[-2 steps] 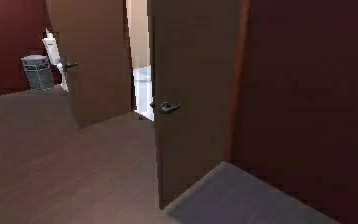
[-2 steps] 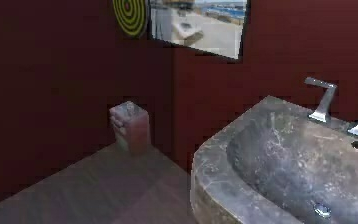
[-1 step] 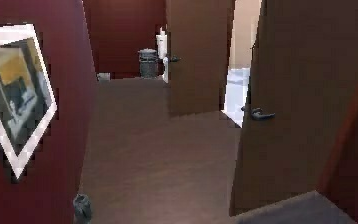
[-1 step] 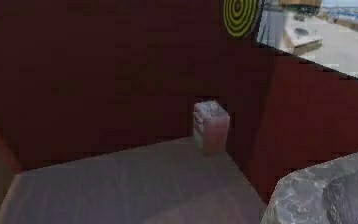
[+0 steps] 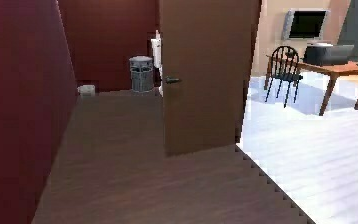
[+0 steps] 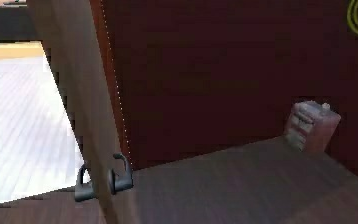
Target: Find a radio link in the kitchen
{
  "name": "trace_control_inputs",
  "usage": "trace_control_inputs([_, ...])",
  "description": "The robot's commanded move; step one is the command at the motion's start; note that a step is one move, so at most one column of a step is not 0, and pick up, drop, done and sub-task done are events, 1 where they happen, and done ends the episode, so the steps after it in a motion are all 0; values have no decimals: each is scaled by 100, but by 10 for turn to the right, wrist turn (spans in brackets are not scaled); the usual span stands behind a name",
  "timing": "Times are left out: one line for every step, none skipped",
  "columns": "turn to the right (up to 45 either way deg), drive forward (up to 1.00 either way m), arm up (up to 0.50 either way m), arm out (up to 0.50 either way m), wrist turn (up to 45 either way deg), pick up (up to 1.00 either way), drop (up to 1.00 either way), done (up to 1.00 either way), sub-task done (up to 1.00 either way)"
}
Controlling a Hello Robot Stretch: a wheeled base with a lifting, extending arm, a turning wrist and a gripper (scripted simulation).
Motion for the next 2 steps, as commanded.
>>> trace_control_inputs([-210, 0, 0, 0, 0, 0, 0, 0, 0])
trace_control_inputs([0, 5, 0, 0, 0, 0, 0, 0, 0])
